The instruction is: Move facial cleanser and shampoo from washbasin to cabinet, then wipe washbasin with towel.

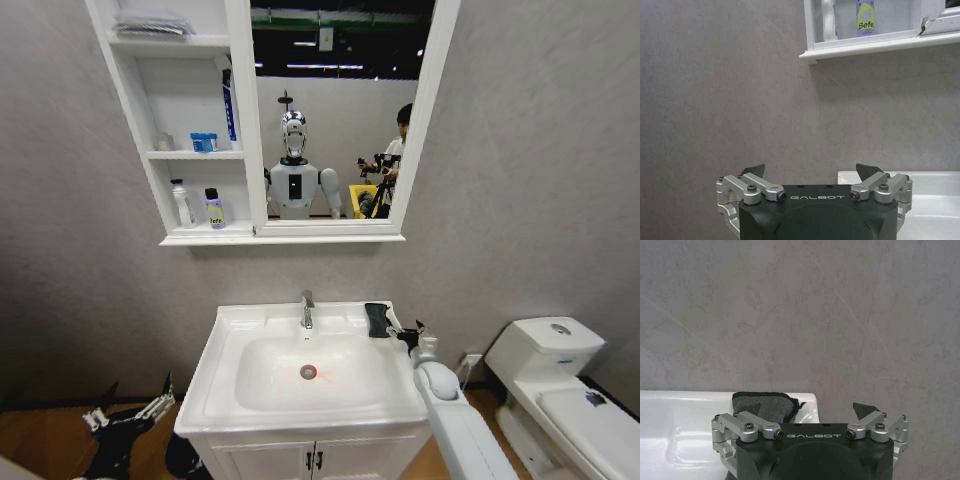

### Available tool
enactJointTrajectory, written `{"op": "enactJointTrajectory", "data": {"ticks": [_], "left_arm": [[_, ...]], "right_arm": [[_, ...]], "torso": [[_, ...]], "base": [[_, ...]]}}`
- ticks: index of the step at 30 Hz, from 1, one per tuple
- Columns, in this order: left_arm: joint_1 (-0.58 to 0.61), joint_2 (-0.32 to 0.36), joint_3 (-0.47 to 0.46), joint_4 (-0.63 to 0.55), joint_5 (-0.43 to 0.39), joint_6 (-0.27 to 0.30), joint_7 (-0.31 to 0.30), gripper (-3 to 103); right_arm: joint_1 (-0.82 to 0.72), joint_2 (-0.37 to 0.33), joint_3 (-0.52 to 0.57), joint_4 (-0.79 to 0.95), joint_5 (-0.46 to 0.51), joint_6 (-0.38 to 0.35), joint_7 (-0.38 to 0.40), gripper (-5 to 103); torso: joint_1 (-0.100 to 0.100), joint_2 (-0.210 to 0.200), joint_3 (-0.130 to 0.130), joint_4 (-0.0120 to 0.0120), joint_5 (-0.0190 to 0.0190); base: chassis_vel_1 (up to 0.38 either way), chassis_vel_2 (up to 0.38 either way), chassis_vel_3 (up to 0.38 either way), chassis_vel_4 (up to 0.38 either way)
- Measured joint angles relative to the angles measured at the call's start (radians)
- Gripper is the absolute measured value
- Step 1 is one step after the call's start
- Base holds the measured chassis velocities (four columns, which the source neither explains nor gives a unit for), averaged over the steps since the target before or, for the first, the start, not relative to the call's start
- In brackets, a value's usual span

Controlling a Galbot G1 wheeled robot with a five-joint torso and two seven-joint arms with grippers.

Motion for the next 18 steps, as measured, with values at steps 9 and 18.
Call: {"op": "enactJointTrajectory", "data": {"ticks": [9, 18], "left_arm": [[0.0, 0.0, 0.0, 0.0, 0.0, 0.0, 0.0, 100], [0.0, 0.0, 0.0, 0.0, 0.0, 0.0, 0.0, 100]], "right_arm": [[0.047, 0.002, -0.05, -0.097, 0.024, 0.01, -0.038, 100], [0.091, -0.015, -0.083, -0.175, 0.065, 0.003, -0.121, 100]], "torso": [[0.0, 0.0, 0.0, -0.0003, 0.0002], [0.0, 0.0, 0.0, -0.0002, 0.0002]], "base": [[0.0, 0.0, 0.0, 0.0], [0.0, 0.0, 0.0, 0.0]]}}
